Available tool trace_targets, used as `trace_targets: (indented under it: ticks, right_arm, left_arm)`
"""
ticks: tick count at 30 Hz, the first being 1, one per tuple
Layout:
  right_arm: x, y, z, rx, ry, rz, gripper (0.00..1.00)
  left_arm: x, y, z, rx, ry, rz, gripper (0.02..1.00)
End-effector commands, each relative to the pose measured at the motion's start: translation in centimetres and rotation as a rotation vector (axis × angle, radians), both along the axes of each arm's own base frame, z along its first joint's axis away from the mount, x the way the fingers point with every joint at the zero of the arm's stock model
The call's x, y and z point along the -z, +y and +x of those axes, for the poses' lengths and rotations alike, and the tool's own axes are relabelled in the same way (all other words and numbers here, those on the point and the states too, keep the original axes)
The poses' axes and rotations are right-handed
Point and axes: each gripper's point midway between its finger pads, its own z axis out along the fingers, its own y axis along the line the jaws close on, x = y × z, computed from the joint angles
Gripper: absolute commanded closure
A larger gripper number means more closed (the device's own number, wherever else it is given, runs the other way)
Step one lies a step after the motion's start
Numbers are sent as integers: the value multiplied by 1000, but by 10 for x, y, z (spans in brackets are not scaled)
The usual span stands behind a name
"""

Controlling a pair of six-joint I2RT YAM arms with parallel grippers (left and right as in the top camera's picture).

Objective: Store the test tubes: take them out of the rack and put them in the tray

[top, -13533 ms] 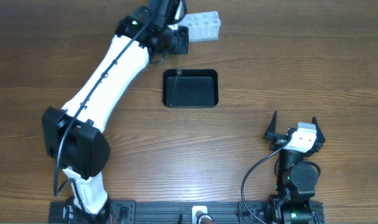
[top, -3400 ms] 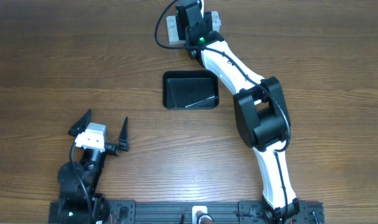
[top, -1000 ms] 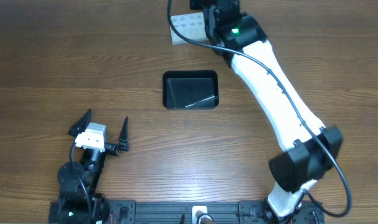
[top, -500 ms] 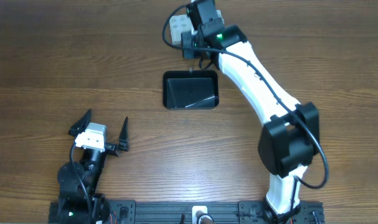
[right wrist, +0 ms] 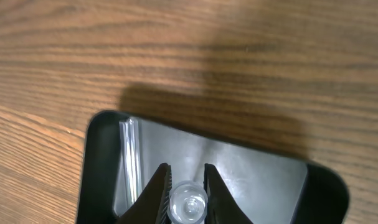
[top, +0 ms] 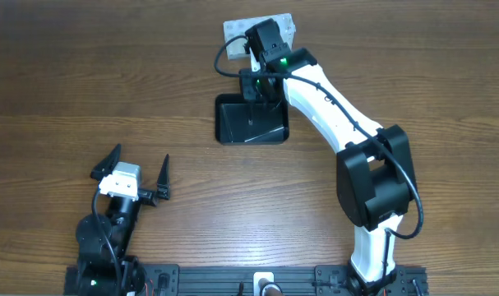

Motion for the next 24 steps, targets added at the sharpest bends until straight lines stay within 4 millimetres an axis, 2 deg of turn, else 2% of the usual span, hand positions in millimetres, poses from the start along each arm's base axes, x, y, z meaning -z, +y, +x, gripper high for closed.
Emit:
trace_targets:
  ticks: [1, 13, 16, 24]
  right_arm:
    - [8, -1, -7, 12, 29, 11, 952]
    - [28, -7, -20, 22, 72, -7, 934]
    - [33, -9, -23, 23, 84, -17, 904]
    - [48, -15, -24, 36, 99, -57, 886]
  left_arm:
    - [1, -1, 0, 8, -4, 12, 18]
    - [1, -1, 0, 8, -4, 12, 20]
    - [1, -1, 0, 8, -5, 12, 18]
    - [1, -1, 0, 8, -4, 12, 18]
